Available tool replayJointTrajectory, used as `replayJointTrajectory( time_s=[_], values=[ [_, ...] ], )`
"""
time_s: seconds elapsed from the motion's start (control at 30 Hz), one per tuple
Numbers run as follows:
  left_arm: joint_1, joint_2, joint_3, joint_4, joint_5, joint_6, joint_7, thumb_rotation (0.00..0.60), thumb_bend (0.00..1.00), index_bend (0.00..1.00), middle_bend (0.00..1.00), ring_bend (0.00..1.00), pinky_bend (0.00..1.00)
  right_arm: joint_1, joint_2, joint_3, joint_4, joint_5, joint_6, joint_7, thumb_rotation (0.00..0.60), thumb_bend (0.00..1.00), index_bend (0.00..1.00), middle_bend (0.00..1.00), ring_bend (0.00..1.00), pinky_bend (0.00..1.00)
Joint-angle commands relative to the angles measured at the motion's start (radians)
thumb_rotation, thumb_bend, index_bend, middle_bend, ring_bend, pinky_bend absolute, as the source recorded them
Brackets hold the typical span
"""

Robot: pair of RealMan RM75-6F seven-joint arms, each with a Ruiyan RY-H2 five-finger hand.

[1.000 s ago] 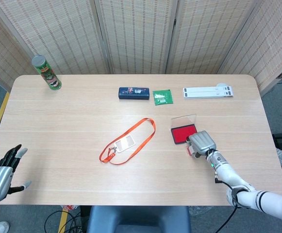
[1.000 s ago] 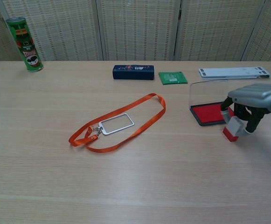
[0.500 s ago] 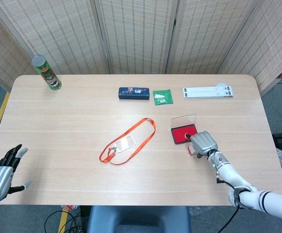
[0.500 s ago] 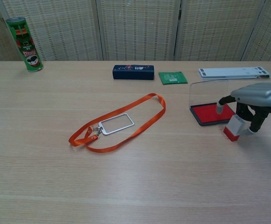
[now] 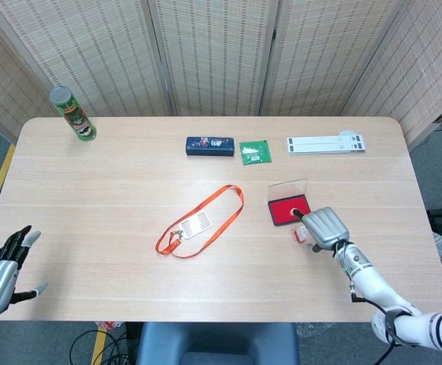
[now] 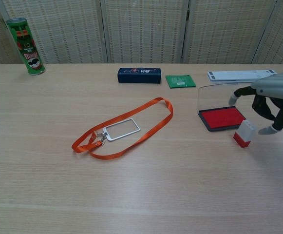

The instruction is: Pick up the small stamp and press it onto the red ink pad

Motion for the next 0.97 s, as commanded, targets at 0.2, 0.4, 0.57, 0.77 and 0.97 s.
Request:
replayJointTrajectory(
  time_s=[0.2, 0.4, 0.57, 0.77, 0.97],
  values=[
    [0.006, 0.007, 0.0, -0.001, 0.005, 0.012, -0.014, 0.6, 0.2, 0.03, 0.0, 0.0, 0.25, -0.218, 0.041, -0.065, -0.041, -0.222, 0.387, -0.02, 0.6, 0.17, 0.09, 0.34, 0.27, 0.31],
    [0.008, 0.0, -0.002, 0.0, 0.007, 0.018, 0.002, 0.6, 0.2, 0.03, 0.0, 0.0, 0.25, -0.357, 0.002, -0.11, 0.107, -0.337, 0.55, 0.119, 0.6, 0.17, 0.08, 0.26, 0.19, 0.22],
    [0.009, -0.011, 0.0, 0.002, 0.008, 0.019, 0.029, 0.6, 0.2, 0.03, 0.0, 0.0, 0.25, -0.432, 0.0, -0.113, 0.175, -0.37, 0.627, 0.187, 0.6, 0.17, 0.07, 0.18, 0.07, 0.15],
    [0.011, -0.012, 0.001, 0.002, 0.02, 0.029, 0.028, 0.6, 0.2, 0.03, 0.0, 0.0, 0.25, -0.488, 0.022, -0.097, 0.131, -0.386, 0.687, 0.167, 0.6, 0.17, 0.0, 0.04, 0.0, 0.06],
    [0.016, -0.011, 0.004, 0.004, 0.025, 0.038, 0.027, 0.6, 0.2, 0.03, 0.0, 0.0, 0.25, -0.51, 0.04, -0.079, 0.109, -0.401, 0.689, 0.18, 0.6, 0.17, 0.0, 0.02, 0.0, 0.02]
  ],
)
